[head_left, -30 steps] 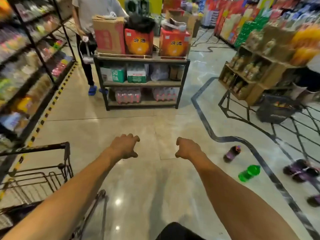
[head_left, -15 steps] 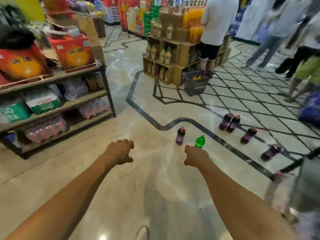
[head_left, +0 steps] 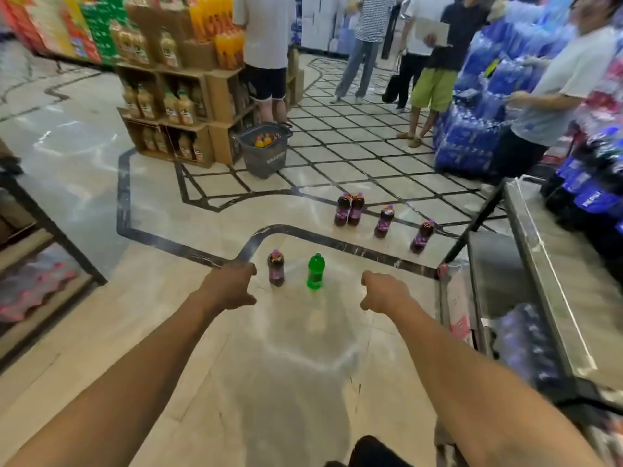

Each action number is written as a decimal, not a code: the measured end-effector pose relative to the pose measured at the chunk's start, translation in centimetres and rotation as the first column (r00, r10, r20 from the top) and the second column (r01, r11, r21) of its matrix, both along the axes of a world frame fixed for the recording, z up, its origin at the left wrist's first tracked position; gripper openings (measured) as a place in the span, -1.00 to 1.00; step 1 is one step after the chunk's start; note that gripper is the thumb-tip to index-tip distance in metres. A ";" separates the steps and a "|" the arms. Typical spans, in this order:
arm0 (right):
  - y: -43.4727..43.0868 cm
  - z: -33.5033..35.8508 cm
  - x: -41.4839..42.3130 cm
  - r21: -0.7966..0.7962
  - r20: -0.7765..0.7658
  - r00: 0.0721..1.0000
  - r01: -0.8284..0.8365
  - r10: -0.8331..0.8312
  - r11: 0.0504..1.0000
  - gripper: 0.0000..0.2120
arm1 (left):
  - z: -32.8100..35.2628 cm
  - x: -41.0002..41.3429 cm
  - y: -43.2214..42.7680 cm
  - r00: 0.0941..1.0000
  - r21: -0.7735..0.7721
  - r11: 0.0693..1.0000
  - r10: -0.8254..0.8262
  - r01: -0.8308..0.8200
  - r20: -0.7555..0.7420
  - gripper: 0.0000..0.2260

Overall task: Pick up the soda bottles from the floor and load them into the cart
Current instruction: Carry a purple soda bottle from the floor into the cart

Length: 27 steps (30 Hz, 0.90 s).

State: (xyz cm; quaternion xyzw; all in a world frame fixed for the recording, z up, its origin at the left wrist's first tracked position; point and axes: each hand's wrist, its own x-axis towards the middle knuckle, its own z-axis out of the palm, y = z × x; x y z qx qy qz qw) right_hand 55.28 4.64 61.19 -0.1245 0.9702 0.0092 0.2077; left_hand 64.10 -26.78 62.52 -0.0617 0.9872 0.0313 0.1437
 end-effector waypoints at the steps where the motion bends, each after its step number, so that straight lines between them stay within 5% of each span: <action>1: 0.3 -0.2 -0.4 0.001 -0.006 1.000 0.019 -0.019 1.000 -0.51 | -0.3 -1.1 0.1 0.999 -0.005 0.999 -0.044 0.044 0.001 -0.35; 13: 1.6 -1.9 -10.5 -0.027 -0.002 0.992 0.129 -0.129 0.991 -0.48 | -1.8 -14.8 2.5 0.976 -0.023 0.976 -0.219 0.219 -0.001 -0.46; 27: -0.6 -3.2 -26.1 -0.055 0.054 0.991 0.126 -0.123 0.991 -0.48 | -2.9 -29.1 -1.6 0.985 -0.079 0.985 -0.148 0.155 0.087 -0.36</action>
